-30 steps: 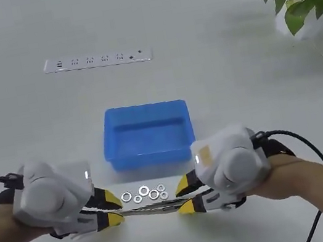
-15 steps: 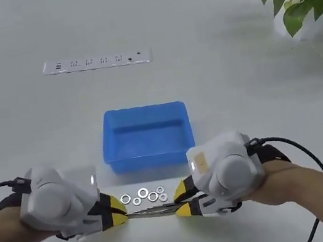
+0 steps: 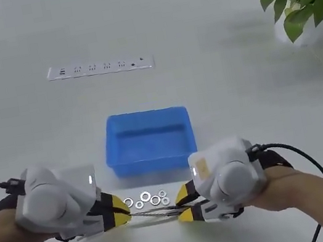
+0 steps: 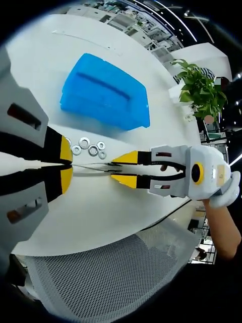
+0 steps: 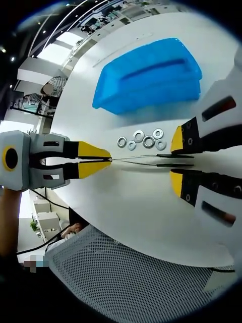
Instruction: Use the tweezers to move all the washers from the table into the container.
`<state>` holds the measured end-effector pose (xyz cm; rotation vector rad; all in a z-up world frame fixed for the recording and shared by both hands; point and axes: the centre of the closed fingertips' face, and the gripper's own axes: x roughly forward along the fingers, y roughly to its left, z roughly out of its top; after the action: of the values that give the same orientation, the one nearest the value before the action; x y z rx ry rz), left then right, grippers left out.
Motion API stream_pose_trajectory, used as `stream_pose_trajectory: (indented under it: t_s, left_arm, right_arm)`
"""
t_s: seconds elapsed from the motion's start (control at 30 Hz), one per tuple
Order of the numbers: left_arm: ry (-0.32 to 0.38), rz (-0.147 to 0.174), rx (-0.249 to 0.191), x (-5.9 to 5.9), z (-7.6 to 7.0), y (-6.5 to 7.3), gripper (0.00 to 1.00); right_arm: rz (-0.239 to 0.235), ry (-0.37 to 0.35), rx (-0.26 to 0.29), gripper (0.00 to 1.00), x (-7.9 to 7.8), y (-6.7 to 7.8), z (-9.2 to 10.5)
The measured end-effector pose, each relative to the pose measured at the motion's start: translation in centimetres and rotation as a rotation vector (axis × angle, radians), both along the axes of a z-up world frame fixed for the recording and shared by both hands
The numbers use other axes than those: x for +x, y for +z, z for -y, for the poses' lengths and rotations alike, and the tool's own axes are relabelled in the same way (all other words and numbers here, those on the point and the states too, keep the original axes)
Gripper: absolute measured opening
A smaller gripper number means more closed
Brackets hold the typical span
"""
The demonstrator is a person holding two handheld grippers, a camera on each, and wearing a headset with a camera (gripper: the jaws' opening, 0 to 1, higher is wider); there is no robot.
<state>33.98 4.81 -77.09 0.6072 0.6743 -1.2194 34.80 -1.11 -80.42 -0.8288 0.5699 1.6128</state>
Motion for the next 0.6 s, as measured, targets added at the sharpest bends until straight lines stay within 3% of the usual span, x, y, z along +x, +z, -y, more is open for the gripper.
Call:
stream_pose_trajectory:
  t_s: [0.33,0.6]
  left_arm:
    - [-0.005,0.025,-0.047,-0.1,1.3,3.5,0.05]
    - [-0.024,0.040,-0.065,-0.2,2.3,5.6,0.05]
  right_arm:
    - [0.011,-0.004,0.019,0.14,0.0,0.3,-0.6]
    - [0.013,-0.010,0.047,0.12,-0.2,0.8,-1.2]
